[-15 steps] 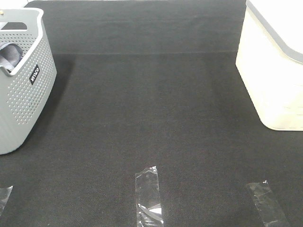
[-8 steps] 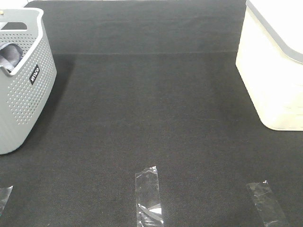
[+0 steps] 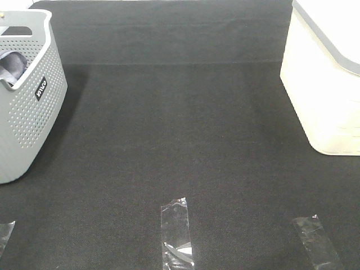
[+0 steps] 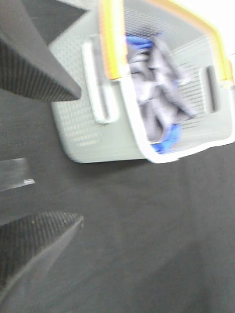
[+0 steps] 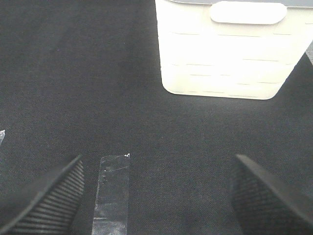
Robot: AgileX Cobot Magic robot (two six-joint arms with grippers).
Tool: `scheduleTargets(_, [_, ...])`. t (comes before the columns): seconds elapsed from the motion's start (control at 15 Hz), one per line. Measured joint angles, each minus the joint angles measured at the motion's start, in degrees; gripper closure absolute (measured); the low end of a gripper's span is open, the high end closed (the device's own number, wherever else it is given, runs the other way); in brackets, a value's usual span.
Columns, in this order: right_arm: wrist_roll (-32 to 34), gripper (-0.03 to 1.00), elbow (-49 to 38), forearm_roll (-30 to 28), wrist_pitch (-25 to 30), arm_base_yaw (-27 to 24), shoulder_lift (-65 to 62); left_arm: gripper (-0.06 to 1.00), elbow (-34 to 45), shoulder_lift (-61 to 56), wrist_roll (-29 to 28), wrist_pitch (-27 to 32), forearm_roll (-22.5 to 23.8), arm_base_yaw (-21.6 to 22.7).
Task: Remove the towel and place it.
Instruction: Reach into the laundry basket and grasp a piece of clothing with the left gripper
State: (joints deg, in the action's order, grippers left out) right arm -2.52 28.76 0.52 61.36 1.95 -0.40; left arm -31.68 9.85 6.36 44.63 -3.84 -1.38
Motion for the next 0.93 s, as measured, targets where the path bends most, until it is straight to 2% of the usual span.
scheduleTargets(0.2, [0.0,0.21,0.0,0.0,0.0,0.0,0.0,0.32,-0.5,11.7,0.0,-11.9,0.0,0.0])
scheduleTargets(0.33, [0.0,0.21,0.0,0.0,0.0,0.0,0.0,0.32,-2.2,20.0,-0.1,-16.4,0.0,0.0])
scheduleTargets(0.6, [0.0,0.21,0.0,0.0,0.0,0.0,0.0,0.32,-11.4,36.6,-0.1,-17.5,0.0,0.0])
scheduleTargets(0.67, [0.0,0.21,0.0,0.0,0.0,0.0,0.0,0.32,-11.4,36.6,-0.1,-17.5,0.0,0.0])
scheduleTargets(0.93, [0.0,0.21,0.0,0.0,0.0,0.0,0.0,0.32,-24.2,53.1,-2.1,-17.2,0.3,0.0])
